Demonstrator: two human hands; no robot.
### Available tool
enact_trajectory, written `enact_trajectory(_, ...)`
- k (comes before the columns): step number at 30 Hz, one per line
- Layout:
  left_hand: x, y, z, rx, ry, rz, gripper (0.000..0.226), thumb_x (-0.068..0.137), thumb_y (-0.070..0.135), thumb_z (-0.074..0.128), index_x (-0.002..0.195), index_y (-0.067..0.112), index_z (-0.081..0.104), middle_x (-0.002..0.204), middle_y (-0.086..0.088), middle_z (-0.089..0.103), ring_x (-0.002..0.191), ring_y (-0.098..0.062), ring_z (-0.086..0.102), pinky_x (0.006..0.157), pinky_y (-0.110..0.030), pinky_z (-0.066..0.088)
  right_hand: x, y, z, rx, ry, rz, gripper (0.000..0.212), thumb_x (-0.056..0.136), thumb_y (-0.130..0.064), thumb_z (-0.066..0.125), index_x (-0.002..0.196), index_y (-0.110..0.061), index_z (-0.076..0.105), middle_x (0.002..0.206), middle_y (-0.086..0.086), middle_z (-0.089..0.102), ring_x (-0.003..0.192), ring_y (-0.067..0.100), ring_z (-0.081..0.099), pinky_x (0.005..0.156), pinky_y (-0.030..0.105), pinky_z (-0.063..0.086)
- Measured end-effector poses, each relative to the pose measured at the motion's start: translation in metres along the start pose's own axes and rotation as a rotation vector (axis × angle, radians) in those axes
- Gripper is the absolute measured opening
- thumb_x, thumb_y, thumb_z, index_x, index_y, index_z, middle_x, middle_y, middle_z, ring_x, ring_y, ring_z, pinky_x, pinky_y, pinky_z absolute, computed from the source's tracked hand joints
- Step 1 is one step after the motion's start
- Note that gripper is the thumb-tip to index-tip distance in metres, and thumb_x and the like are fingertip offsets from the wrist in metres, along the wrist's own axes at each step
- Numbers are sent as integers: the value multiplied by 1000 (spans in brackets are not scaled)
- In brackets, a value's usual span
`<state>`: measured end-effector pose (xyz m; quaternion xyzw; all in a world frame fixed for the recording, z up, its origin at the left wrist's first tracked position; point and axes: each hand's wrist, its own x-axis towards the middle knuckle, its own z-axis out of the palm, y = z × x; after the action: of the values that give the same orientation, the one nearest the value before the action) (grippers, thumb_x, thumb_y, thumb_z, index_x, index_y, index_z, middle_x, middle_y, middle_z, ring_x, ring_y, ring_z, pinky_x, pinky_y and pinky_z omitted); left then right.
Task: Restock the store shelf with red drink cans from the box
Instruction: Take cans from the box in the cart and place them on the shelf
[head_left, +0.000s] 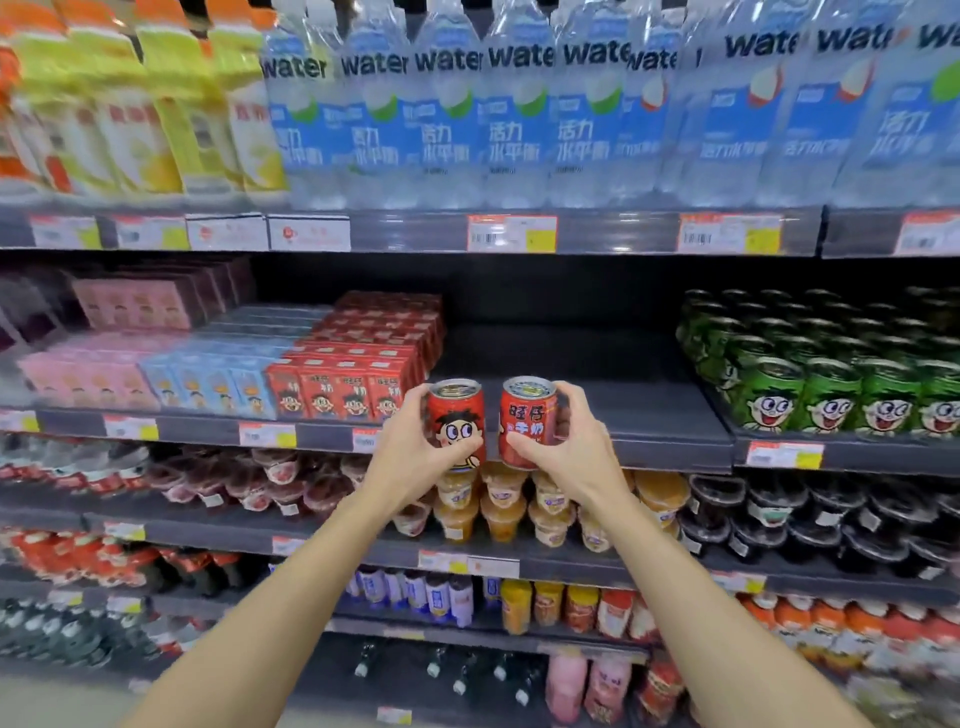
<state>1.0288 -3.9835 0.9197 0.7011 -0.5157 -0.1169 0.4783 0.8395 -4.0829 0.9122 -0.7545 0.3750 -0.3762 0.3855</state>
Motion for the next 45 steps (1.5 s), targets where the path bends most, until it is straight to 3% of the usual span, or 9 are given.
enact_trajectory(4,37,-9,-13,-27,-22,30,79,71,35,84,136,23,41,115,11,63,99,3,61,82,-17,52,26,-10,16,-30,53,38,82,78,-36,82,143,-29,32,118,-12,51,102,5,54,73,12,42)
enact_trajectory(6,54,-15,-18,-37,-17,24,75,72,31,83,134,24,40,109,14,61,92,7,60,75,-10,47,37,-14,25,-39,74,54,81,78,-33,82,143,-26,33,116,-10,53,103,9,57,75,15,43)
enact_trajectory(9,73,-25,-17,-72,-35,7,76,70,33,81,133,25,40,110,13,62,95,3,61,81,-21,52,51,-19,35,-58,98,79,83,77,-32,83,143,-26,33,115,-7,55,101,9,58,80,20,44)
enact_trajectory(12,87,-36,-9,-89,-56,-6,78,68,35,82,133,24,39,113,8,63,99,-5,63,87,-33,55,62,-17,44,-61,132,102,82,76,-29,83,142,-26,34,114,-9,56,97,5,58,78,17,43)
enact_trajectory(19,100,-49,13,-72,-85,-33,77,70,35,82,130,25,35,117,4,60,102,-12,63,87,-36,54,81,-6,51,-34,130,115,82,74,-28,83,140,-28,35,120,-6,62,104,8,63,89,30,53)
enact_trajectory(25,104,-48,19,-57,-68,-46,79,71,34,82,133,25,33,120,2,59,102,-13,62,89,-39,55,88,1,49,6,101,113,82,75,-28,83,142,-27,35,119,-6,61,104,8,62,90,29,52)
enact_trajectory(30,107,-44,22,-22,-43,-40,80,74,32,82,136,21,32,122,2,58,105,-12,61,88,-32,52,90,11,48,-31,49,83,81,75,-30,82,141,-27,34,121,-4,62,105,9,62,85,26,52)
enact_trajectory(37,102,-50,33,17,10,-45,81,74,29,84,136,15,33,124,-2,57,105,-12,58,86,-26,47,92,26,48,-43,9,43,81,75,-32,81,140,-28,32,125,-3,60,108,12,61,90,32,54)
enact_trajectory(45,96,-50,32,9,13,-39,81,75,29,83,138,18,33,119,5,59,101,-8,60,79,-17,45,95,32,52,20,5,34,81,76,-28,81,139,-29,31,122,-6,59,105,10,61,87,28,52)
